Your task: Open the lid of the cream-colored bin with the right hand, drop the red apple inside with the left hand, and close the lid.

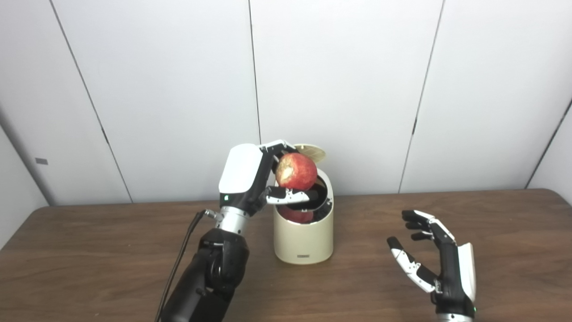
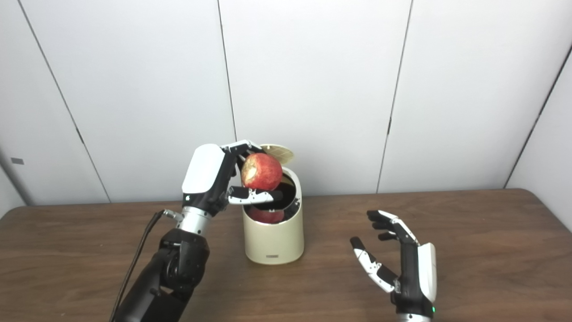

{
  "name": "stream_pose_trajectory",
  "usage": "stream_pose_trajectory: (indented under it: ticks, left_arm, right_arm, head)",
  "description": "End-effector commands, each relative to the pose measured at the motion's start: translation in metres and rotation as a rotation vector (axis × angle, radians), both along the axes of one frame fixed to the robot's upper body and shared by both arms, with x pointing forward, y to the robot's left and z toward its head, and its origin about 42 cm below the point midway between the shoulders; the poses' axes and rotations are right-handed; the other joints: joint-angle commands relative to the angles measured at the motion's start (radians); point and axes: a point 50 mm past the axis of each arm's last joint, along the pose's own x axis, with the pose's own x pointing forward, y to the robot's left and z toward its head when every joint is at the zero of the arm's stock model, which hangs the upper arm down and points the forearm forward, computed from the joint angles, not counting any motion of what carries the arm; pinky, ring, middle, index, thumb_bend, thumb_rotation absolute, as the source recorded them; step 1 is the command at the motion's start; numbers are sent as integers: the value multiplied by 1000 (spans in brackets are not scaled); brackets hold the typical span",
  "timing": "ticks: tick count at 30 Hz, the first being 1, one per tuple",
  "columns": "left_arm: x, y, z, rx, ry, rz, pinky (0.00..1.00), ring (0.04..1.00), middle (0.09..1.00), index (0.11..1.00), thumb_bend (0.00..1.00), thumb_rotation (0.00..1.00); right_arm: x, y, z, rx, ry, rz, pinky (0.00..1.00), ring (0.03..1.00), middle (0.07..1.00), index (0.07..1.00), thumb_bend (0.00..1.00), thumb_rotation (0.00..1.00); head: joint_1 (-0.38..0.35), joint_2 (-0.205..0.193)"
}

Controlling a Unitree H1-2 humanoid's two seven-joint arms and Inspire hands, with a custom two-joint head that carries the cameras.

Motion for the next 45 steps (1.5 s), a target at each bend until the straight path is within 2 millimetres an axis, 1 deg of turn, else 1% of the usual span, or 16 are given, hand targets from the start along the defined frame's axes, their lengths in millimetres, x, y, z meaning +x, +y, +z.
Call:
stream_pose_trajectory:
  ticks: [1, 3, 13, 16, 18, 21, 25, 26, 28, 29, 30, 31, 32, 36, 41, 45]
  left_arm:
    - [6, -5, 32, -19, -91, -13, 310, 413, 498, 512, 472, 0]
    - [6, -6, 31, -24, -80, -20, 321, 418, 500, 513, 473, 0]
    - [2, -7, 29, -18, -39, -38, 338, 433, 512, 507, 475, 0]
    - [2, -7, 30, -11, -32, -37, 333, 434, 514, 511, 475, 0]
    - [2, -7, 29, -12, -11, -34, 311, 439, 525, 512, 473, 0]
    - [3, -7, 28, -11, 7, -33, 312, 447, 533, 508, 473, 0]
    - [3, -7, 29, 1, 45, -27, 346, 434, 532, 497, 499, 0]
    - [3, -7, 28, 3, 52, -24, 348, 447, 519, 489, 511, 0]
    - [3, -7, 28, 8, 65, -20, 356, 469, 580, 490, 518, 42]
    - [3, -7, 27, 13, 68, -19, 359, 478, 609, 508, 613, 46]
    - [3, -7, 27, 16, 70, -17, 364, 487, 621, 544, 798, 34]
    - [3, -7, 27, 17, 72, -18, 371, 496, 631, 567, 894, 27]
    - [3, -7, 27, 18, 75, -18, 378, 508, 643, 585, 956, 21]
    - [2, -7, 27, 39, 75, -6, 403, 542, 667, 622, 998, 34]
    - [1, -7, 25, 43, 84, 6, 406, 546, 672, 638, 995, 27]
    - [2, -6, 25, 44, 86, 15, 396, 534, 661, 637, 991, 25]
  right_arm:
    - [-9, 12, -16, 31, 38, 5, 547, 648, 672, 666, 279, 346]
    - [-9, 12, -16, 27, 39, 4, 551, 651, 674, 668, 275, 330]
    - [-8, 13, -16, 30, 37, 3, 538, 643, 671, 666, 277, 340]
    - [-8, 13, -16, 32, 32, 5, 536, 639, 671, 664, 278, 352]
    - [-7, 13, -16, 37, 27, 9, 536, 641, 670, 663, 279, 334]
    - [-6, 13, -17, 38, 27, 10, 541, 645, 670, 661, 279, 326]
    - [-5, 14, -17, 41, 28, 12, 542, 644, 670, 660, 279, 316]
    - [-5, 15, -17, 40, 29, 12, 545, 647, 671, 660, 278, 314]
    - [-5, 15, -17, 41, 30, 11, 553, 655, 672, 661, 278, 313]
    - [-5, 15, -17, 41, 30, 10, 554, 655, 672, 662, 278, 313]
    - [-6, 15, -16, 43, 30, 12, 555, 656, 672, 662, 277, 312]
    - [-6, 15, -16, 44, 29, 12, 555, 657, 672, 662, 276, 306]
    - [-6, 15, -16, 45, 29, 13, 555, 656, 672, 662, 275, 293]
    - [-7, 14, -16, 44, 22, 10, 544, 645, 667, 662, 276, 282]
    - [-8, 14, -15, 37, 28, 9, 539, 640, 667, 663, 275, 332]
    - [-7, 14, -15, 32, 28, 10, 548, 649, 670, 661, 273, 318]
  head:
    - [-1, 1]
    - [0, 2]
    - [-2, 6]
    - [-2, 7]
    - [-2, 7]
    - [-3, 3]
    - [-4, 0]
    - [-4, -1]
    - [-5, -3]
    - [-5, -3]
    - [-5, -3]
    - [-5, -2]
    - [-6, -1]
    - [-6, 0]
    - [-5, 3]
    - [-5, 1]
